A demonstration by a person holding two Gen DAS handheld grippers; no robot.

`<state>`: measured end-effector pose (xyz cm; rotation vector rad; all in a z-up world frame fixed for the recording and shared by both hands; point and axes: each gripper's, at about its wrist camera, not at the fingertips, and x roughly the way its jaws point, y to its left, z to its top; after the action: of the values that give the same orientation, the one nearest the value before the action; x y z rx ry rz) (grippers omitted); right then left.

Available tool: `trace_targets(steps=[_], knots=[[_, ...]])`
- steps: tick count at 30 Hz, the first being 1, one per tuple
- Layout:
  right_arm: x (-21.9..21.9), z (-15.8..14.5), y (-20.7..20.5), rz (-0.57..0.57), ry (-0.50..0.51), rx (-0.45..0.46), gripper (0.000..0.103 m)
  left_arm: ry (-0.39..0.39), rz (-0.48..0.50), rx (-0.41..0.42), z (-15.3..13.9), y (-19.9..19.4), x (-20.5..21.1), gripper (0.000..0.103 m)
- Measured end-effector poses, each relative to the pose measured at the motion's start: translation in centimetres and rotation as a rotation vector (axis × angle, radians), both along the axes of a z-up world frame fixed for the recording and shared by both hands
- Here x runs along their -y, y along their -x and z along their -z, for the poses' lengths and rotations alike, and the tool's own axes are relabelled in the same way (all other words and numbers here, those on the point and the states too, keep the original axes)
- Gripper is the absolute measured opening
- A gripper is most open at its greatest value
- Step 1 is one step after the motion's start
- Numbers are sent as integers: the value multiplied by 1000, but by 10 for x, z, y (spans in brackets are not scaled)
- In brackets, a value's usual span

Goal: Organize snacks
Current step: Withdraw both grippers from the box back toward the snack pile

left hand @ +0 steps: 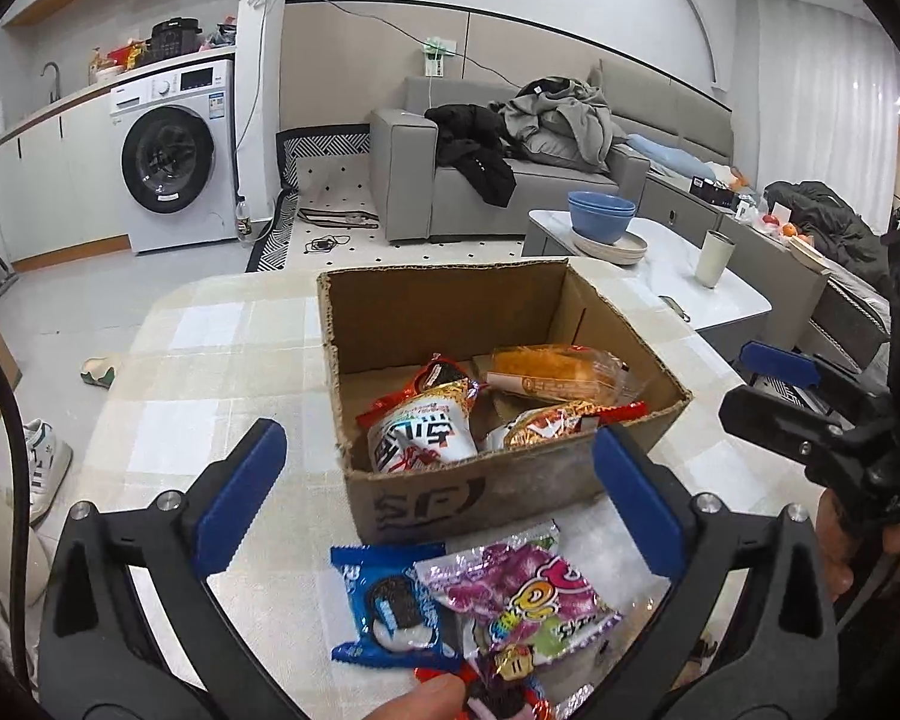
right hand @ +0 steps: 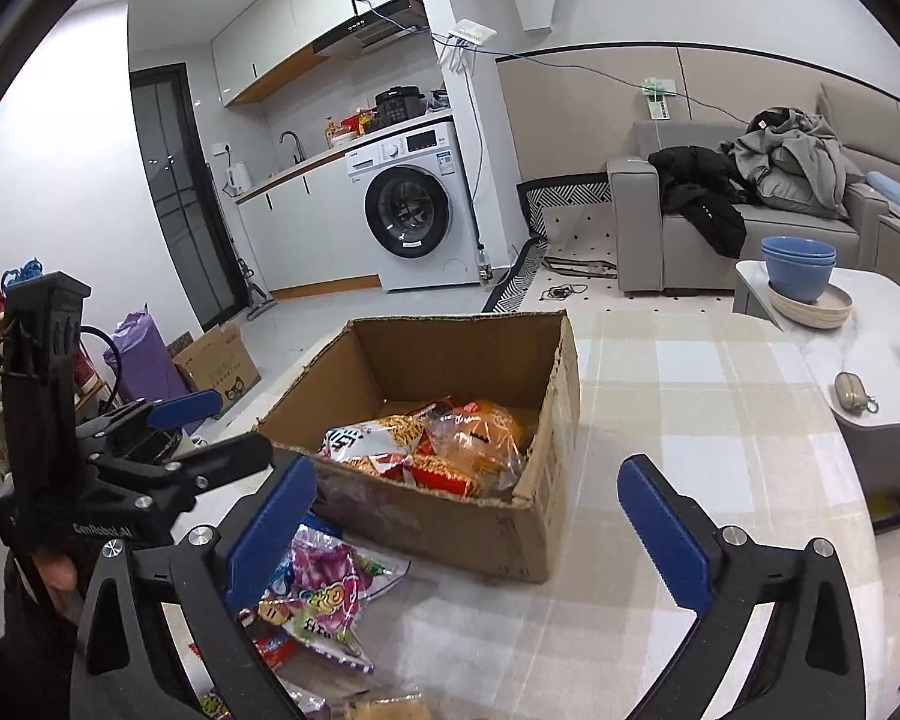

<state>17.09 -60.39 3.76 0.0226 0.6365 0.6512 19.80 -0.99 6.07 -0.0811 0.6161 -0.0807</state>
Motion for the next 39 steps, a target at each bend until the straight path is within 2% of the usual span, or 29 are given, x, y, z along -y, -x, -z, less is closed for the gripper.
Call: trace_targets(steps=[12, 20, 28, 34, 36, 39], knots=[[13, 13, 32, -12, 35, -43, 103, -16, -36, -29, 8, 63, -20, 102], [6, 20, 56, -45, 118, -44, 103, -17, -50, -60, 16, 83, -28, 102], [-1, 28, 57, -57, 119, -82, 103, -63, -62, -95, 23, 79, -27, 102], [-10, 41, 57, -70, 232, -82, 103, -74, -46, -125, 30, 70, -27, 102], [-8, 46, 55, -87, 249, -103, 103, -79, -43, -133, 32, 68, -27, 102], [-9, 62, 53, -116, 332, -140, 103, -91, -45, -139, 35, 66, -28, 102]])
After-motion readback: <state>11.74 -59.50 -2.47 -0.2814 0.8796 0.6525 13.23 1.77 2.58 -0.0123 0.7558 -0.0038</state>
